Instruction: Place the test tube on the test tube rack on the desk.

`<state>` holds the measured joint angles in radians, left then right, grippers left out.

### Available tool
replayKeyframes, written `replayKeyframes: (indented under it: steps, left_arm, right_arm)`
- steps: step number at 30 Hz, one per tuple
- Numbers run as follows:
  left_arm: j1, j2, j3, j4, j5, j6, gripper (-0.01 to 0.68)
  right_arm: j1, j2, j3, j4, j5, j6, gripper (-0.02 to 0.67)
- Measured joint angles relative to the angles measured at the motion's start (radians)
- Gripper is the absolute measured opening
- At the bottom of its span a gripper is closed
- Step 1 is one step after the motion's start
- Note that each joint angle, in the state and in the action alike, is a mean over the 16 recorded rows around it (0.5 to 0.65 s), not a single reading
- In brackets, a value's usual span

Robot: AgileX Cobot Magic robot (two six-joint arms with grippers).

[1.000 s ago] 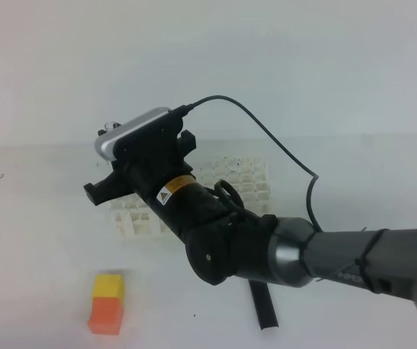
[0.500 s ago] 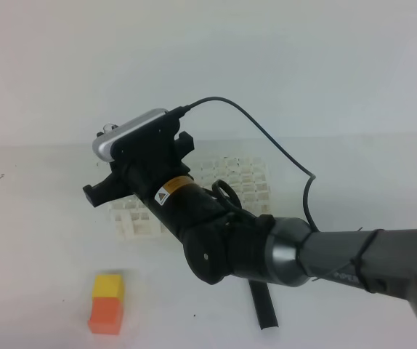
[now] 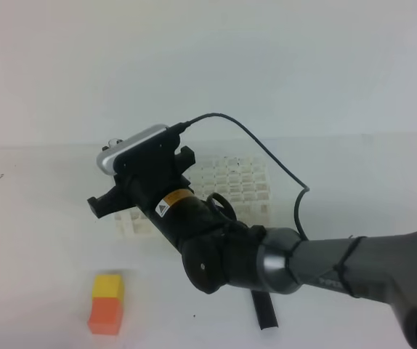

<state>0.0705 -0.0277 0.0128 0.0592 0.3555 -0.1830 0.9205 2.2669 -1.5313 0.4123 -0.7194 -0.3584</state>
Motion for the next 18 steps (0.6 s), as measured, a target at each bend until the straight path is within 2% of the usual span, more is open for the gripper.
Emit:
replayKeyframes:
  steps: [18]
  left_arm:
    - [0.0, 0.002, 0.012, 0.001, -0.002, 0.0, -0.001]
  right_arm:
    - [0.007, 0.061, -0.004, 0.025, -0.043, 0.006, 0.128]
